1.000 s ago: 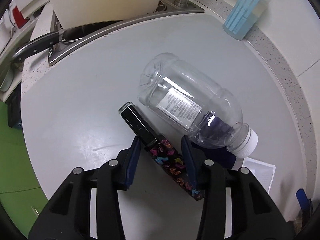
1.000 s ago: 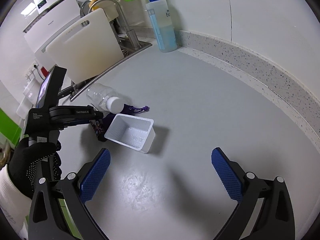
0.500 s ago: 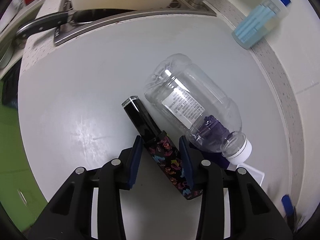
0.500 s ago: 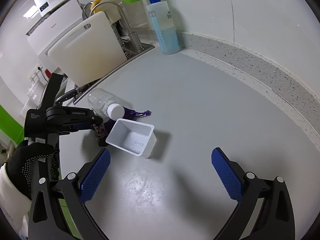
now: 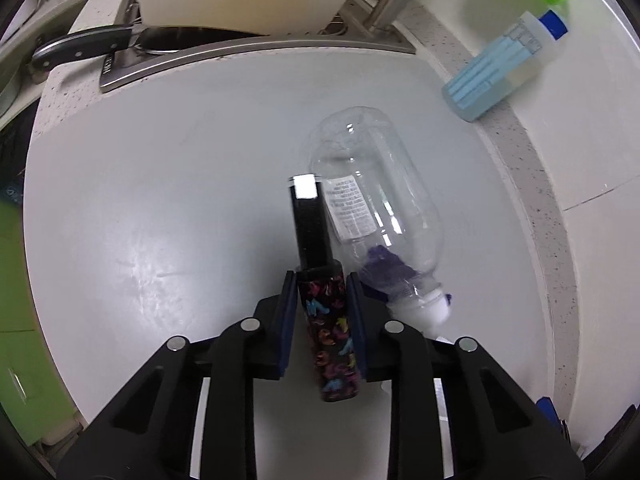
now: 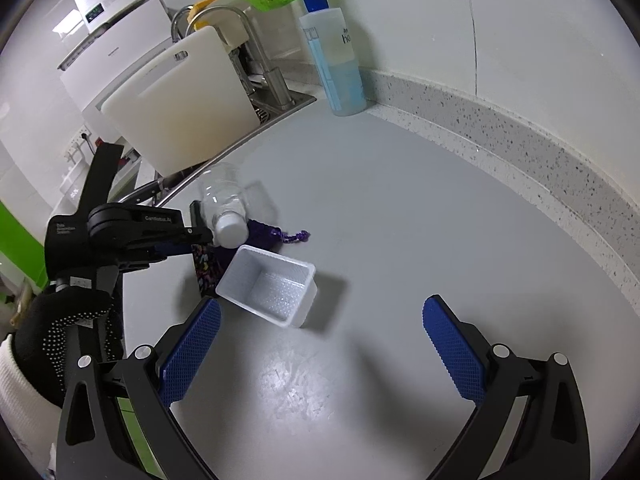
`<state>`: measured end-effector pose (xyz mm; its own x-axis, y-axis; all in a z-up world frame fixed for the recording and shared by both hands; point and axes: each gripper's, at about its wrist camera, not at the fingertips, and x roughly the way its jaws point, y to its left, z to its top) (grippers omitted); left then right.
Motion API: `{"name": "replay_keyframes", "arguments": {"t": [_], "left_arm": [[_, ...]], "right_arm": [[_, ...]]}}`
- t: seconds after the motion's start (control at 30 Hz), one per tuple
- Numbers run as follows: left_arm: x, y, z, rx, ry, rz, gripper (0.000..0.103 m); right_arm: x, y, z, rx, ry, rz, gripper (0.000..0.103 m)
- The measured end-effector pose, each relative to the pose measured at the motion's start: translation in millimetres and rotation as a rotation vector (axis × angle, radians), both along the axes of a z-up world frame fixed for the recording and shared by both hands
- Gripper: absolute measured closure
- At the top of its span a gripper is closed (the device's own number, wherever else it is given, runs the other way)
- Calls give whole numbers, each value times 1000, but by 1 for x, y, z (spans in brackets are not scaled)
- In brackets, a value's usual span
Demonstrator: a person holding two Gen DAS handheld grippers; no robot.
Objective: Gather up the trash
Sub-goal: 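Grasp the white plastic tray rim with the right tool, then carry the tube and tray over the wastebasket, open left tool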
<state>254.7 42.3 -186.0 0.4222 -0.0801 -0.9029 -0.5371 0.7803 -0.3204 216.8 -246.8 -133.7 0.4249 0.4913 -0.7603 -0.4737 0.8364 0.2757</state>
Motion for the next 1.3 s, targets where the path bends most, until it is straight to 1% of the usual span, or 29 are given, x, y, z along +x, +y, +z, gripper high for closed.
{"name": "replay_keyframes", "arguments": {"t": [0.1, 0.27, 0.33, 0.5, 0.67, 0.7, 0.73, 0.8, 0.83, 0.87, 0.93, 0.97, 1.0, 1.03, 1.17, 1.3], "left_arm": [[-1, -1, 6, 17, -9, -37, 80], [-10, 3, 16, 33, -29, -65, 80], [-12, 4, 20, 43, -40, -75, 80], [-22, 6, 33, 74, -68, -107, 80], [-31, 9, 46, 96, -95, -130, 80], [-33, 10, 48, 93, -101, -131, 80], [-35, 10, 49, 93, -104, -133, 80], [-38, 10, 53, 97, -112, -140, 80], [-39, 11, 54, 94, -114, -142, 80], [-40, 11, 55, 93, -116, -144, 80], [-43, 10, 57, 97, -120, -155, 80], [-45, 9, 57, 94, -121, -161, 80], [-47, 8, 57, 94, -120, -166, 80], [-47, 7, 57, 96, -121, -169, 80], [-54, 5, 60, 114, -126, -192, 80], [-64, 8, 67, 127, -140, -211, 80]], "right_arm": [[0, 4, 2, -6, -2, 9, 6], [10, 14, -2, -33, 13, 17, 6], [17, 19, -7, -50, 31, 15, 6], [37, 32, -30, -103, 111, -13, 6], [44, 49, -43, -132, 156, -3, 6], [44, 52, -46, -135, 167, -3, 9], [45, 54, -50, -143, 184, -6, 15], [48, 57, -57, -149, 226, -13, 51], [48, 58, -61, -155, 245, -20, 57], [48, 59, -60, -155, 236, -22, 58], [48, 60, -61, -158, 244, -25, 65], [48, 61, -62, -150, 258, -26, 89], [47, 61, -61, -149, 259, -30, 98], [46, 62, -59, -152, 248, -31, 100], [38, 65, -44, -152, 207, -36, 100], [28, 68, -21, -164, 143, -42, 100]]}}
